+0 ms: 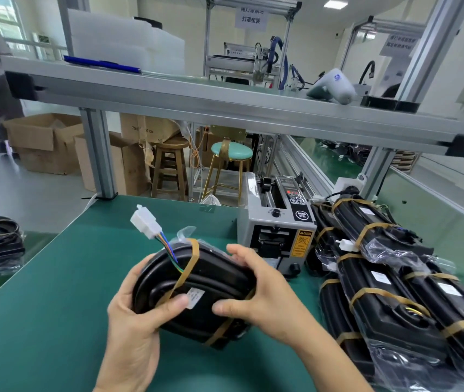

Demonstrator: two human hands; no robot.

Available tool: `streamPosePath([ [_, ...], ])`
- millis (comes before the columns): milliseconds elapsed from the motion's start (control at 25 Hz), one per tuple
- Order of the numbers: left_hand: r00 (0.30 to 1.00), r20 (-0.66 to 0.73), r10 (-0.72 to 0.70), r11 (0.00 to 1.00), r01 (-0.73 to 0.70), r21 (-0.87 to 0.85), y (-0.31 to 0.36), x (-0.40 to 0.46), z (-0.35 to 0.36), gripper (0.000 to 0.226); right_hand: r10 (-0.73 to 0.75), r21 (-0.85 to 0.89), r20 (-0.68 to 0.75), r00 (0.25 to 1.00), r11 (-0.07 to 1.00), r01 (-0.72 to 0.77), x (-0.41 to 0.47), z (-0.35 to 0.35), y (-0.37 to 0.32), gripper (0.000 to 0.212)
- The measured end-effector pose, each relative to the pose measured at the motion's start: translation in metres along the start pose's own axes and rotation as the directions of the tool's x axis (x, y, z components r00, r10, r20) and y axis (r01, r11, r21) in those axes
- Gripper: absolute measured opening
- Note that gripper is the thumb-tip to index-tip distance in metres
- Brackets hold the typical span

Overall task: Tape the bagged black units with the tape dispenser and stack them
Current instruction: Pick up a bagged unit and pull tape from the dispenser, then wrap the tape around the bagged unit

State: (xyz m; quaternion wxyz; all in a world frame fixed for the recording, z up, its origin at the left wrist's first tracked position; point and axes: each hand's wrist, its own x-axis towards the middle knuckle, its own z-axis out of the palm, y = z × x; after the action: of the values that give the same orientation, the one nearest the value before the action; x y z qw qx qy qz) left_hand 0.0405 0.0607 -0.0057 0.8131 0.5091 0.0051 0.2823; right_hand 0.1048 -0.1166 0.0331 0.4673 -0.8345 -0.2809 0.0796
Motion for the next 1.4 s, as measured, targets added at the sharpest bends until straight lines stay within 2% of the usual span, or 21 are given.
streamPosePath([
  [80,0.996,0.044,-0.079,0.992,0.074,0.099,-0.001,-0.001,-0.008,0.084,-0.079,-0.137,-0.059,0.995,0.988,0.070,0.007,-0.001,-0.002,0.068],
  [120,0.994,0.035,-0.106,0.980,0.099,0.172,0.002,-0.002,-0.013,0.098,-0.117,-0.253,-0.080,0.990,0.963,0.093,0.008,-0.002,-0.001,0.064],
  [160,0.995,-0.024,-0.095,0.971,0.098,0.217,0.008,-0.002,-0.019,0.103,-0.166,-0.388,-0.100,0.981,0.914,0.115,0.009,-0.002,0.000,0.063],
  [240,0.981,-0.160,0.108,0.941,-0.050,0.335,0.024,-0.001,-0.029,0.090,-0.235,-0.585,-0.090,0.968,0.799,0.140,0.011,0.001,0.004,0.063],
  [280,0.965,-0.133,0.226,0.871,-0.139,0.472,0.032,-0.002,-0.031,0.083,-0.244,-0.622,-0.066,0.968,0.768,0.151,0.012,0.006,0.004,0.063],
  [320,0.956,-0.042,0.289,0.759,-0.202,0.619,0.039,-0.002,-0.029,0.074,-0.247,-0.635,-0.047,0.968,0.755,0.162,0.013,0.010,0.004,0.063],
  [360,0.962,0.047,0.270,0.658,-0.220,0.721,0.042,0.000,-0.025,0.064,-0.247,-0.634,-0.035,0.968,0.755,0.170,0.014,0.013,0.004,0.062],
  [400,0.977,0.107,0.186,0.603,-0.200,0.772,0.042,0.003,-0.021,0.055,-0.243,-0.624,-0.031,0.970,0.763,0.171,0.015,0.015,0.004,0.063],
  [480,0.990,0.140,-0.029,0.644,-0.088,0.760,0.037,0.007,-0.016,0.036,-0.225,-0.593,-0.014,0.974,0.786,0.173,0.015,0.016,-0.001,0.063],
  [560,0.988,0.081,-0.134,0.713,0.039,0.700,0.030,0.008,-0.019,0.027,-0.209,-0.555,0.032,0.977,0.809,0.191,0.017,0.012,-0.007,0.061],
  [680,0.992,-0.006,-0.124,0.776,0.101,0.622,0.023,0.007,-0.024,0.023,-0.208,-0.470,0.059,0.976,0.857,0.211,0.028,0.005,-0.018,0.039],
  [800,0.993,-0.051,-0.103,0.816,0.114,0.567,0.021,0.008,-0.020,0.020,-0.213,-0.310,0.118,0.970,0.920,0.240,0.039,0.003,-0.027,0.015],
  [880,0.998,-0.043,-0.038,0.768,0.057,0.638,0.021,0.009,-0.017,0.020,-0.223,-0.243,0.116,0.968,0.939,0.245,0.040,0.003,-0.027,0.007],
  [1000,0.997,0.013,0.082,0.643,-0.063,0.764,0.022,0.011,-0.013,0.022,-0.241,-0.151,0.091,0.966,0.956,0.253,0.038,0.005,-0.020,0.002],
  [1080,0.994,0.066,0.088,0.556,-0.103,0.825,0.020,0.014,-0.009,0.022,-0.223,-0.095,0.091,0.971,0.968,0.231,0.038,0.009,-0.020,0.002],
  [1160,0.995,0.072,0.064,0.540,-0.095,0.836,0.015,0.017,-0.006,0.024,-0.275,-0.231,0.099,0.956,0.929,0.291,0.038,0.012,-0.021,0.005],
  [1240,0.998,0.040,0.038,0.614,-0.055,0.787,0.011,0.017,-0.004,0.025,-0.377,-0.478,0.117,0.919,0.789,0.385,0.039,0.017,-0.020,0.014],
  [1280,0.999,0.037,0.022,0.661,-0.042,0.749,0.012,0.015,-0.003,0.024,-0.378,-0.542,0.121,0.918,0.749,0.381,0.038,0.020,-0.021,0.017],
  [1360,0.995,0.101,-0.024,0.720,-0.053,0.692,0.014,0.011,-0.006,0.016,-0.273,-0.560,0.110,0.956,0.777,0.287,0.040,0.025,-0.025,0.019],
  [1400,0.985,0.163,-0.058,0.706,-0.075,0.704,0.016,0.010,-0.011,0.024,-0.188,-0.564,0.112,0.976,0.797,0.218,0.043,0.027,-0.027,0.018],
])
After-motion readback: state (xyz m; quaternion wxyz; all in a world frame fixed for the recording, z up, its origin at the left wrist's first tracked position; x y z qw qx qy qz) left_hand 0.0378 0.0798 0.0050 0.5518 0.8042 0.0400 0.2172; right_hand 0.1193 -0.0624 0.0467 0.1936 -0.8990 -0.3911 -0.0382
